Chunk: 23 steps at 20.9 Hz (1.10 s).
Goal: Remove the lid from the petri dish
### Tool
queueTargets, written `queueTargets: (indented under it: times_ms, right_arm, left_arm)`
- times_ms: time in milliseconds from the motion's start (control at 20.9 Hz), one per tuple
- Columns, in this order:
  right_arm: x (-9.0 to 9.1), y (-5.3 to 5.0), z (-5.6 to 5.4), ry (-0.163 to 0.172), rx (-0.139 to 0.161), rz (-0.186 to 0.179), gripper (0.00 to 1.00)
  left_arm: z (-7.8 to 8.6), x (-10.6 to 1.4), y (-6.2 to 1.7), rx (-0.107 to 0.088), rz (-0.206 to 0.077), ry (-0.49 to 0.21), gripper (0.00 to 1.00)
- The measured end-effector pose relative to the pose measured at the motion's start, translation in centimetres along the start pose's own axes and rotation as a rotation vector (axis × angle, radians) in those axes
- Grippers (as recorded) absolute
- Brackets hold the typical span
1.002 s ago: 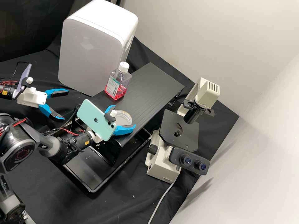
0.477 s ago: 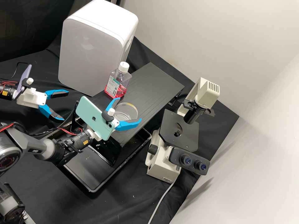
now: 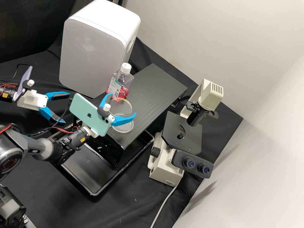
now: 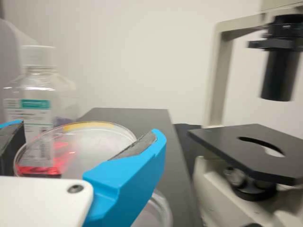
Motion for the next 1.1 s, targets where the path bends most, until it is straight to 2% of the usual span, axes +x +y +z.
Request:
queueTargets:
  times_ms: [191,334,477,859,1098]
  right_arm:
    - [0.0,-1.0,-1.0,0.039,-0.001,-0.039,0.0]
    - [-0.1,-1.5,-1.6,0.061,-0.023,-0.059,0.0]
    - [-0.1,-1.9,-1.9,0.075,-0.03,-0.072,0.0]
    - [-0.1,-2.1,-2.1,0.08,-0.046,-0.081,0.0]
    - [0.0,-2.7,-1.7,0.058,-0.052,-0.102,0.0]
  left_arm:
    - [0.0,0.0,-0.01,0.0,0.0,-0.001,1.0]
    - [0.0,0.0,0.0,-0.004,0.002,0.006,1.0]
    - [0.0,0.0,0.01,-0.005,0.003,0.01,1.0]
    - [0.2,0.1,-0.02,-0.005,0.002,0.005,1.0]
    - [0.2,0.1,-0.02,-0.005,0.002,0.005,1.0]
